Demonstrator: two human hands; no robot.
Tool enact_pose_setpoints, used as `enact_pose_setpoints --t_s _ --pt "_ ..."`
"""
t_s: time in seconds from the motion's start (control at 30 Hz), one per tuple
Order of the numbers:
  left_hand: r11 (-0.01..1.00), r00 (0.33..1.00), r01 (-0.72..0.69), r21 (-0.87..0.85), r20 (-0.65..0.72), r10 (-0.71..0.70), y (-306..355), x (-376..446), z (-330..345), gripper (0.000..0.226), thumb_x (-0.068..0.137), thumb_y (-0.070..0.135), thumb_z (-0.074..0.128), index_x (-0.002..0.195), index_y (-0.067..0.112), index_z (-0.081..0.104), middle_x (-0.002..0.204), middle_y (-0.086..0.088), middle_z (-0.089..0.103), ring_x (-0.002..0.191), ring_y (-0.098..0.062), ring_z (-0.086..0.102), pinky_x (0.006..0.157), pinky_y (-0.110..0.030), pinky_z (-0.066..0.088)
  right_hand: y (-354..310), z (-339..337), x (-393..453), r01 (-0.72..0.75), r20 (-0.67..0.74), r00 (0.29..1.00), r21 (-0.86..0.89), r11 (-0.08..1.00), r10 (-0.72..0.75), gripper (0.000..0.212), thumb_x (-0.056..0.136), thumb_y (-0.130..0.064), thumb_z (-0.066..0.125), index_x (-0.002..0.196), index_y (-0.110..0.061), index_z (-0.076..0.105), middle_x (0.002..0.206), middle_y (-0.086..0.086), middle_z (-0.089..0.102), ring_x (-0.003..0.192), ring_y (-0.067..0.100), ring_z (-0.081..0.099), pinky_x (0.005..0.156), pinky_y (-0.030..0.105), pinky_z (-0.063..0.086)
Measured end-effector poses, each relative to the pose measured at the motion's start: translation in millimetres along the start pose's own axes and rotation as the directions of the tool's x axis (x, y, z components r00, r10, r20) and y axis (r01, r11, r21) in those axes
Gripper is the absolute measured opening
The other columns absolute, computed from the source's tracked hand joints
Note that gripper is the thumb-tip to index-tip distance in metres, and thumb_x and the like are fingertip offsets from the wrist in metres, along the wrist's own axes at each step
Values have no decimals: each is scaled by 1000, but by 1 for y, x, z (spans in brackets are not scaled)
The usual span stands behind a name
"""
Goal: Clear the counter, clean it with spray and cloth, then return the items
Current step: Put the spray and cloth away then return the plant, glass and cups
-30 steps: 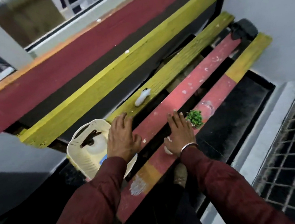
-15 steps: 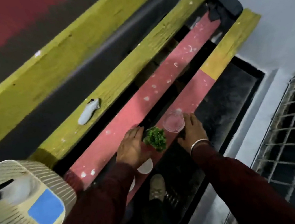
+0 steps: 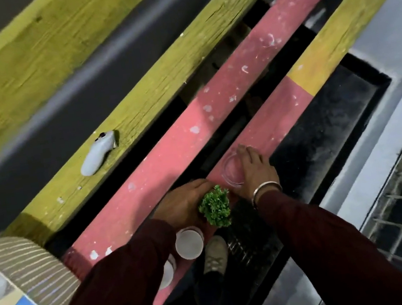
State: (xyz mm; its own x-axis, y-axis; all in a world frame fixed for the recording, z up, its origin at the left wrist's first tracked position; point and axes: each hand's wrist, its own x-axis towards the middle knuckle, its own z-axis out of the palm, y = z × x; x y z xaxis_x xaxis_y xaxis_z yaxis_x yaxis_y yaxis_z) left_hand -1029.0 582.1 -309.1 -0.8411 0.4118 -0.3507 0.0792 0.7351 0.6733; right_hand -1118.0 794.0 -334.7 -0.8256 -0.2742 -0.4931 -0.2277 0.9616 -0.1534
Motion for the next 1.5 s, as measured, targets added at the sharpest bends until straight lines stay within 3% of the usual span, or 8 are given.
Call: enact_pose_setpoints --t_s 0.23,0.6,0.7,0.93,1.03,1.2,1.3,1.5 --pt "997 998 17 -69 -51 -21 1 6 13 57 73 16 66 129 20 63 129 -1 66 115 -25 64 88 -39 54 -2 -3 1 -5 -19 1000 27 1000 5 111 62 -64 71 148 -20 16 144 9 32 122 36 37 91 46 46" --pt "917 923 90 -388 -313 -223 4 -3 10 49 66 32 79 111 26 63 106 4 72 98 -17 69 81 -41 55 -14 -18 -5 -26 -108 993 135 990 41 94 65 -59 69 138 -13 33 126 12 46 113 36 44 91 45 45" --pt "864 835 149 -481 -407 -371 16 -16 -14 64 63 26 87 122 28 63 115 6 74 102 -11 69 88 -31 55 -30 -45 -10 -21 -110 993 145 989 37 104 55 -51 78 139 -13 31 125 10 44 110 34 44 91 42 42" --pt "713 555 150 -685 -538 -634 65 -81 -85 57 69 2 91 118 11 64 102 9 71 87 21 61 79 -2 43 -90 -131 -53 35 -271 962 240 970 32 105 43 -46 80 134 -12 38 121 12 44 107 36 45 95 41 39" --pt "705 464 128 -698 -586 -665 91 -124 -119 54 71 2 89 115 16 60 98 10 69 83 21 61 78 -3 43 -129 -169 -80 98 -322 947 265 959 -7 107 44 -46 80 134 -8 36 125 15 45 111 37 43 98 42 36" --pt "718 289 126 -685 -667 -687 123 -218 -168 64 71 31 92 124 12 63 112 5 71 104 -13 66 93 -26 50 -199 -216 -140 216 -369 924 274 937 -105 112 39 -56 73 135 -9 37 122 14 50 110 35 47 97 41 35" --pt "721 192 49 -691 -702 -686 140 -278 -183 56 71 37 91 116 16 64 106 5 74 100 -14 69 93 -34 54 -242 -227 -183 323 -458 872 278 905 -171 112 39 -64 61 134 -8 41 115 13 53 104 36 50 91 40 37" --pt "712 -13 -80 -698 -713 -701 152 -422 -196 47 70 27 93 108 24 66 99 9 76 92 -13 74 81 -33 58 -356 -240 -287 483 -458 817 213 849 -350 114 48 -56 75 143 -12 30 134 10 46 118 33 43 99 39 32"
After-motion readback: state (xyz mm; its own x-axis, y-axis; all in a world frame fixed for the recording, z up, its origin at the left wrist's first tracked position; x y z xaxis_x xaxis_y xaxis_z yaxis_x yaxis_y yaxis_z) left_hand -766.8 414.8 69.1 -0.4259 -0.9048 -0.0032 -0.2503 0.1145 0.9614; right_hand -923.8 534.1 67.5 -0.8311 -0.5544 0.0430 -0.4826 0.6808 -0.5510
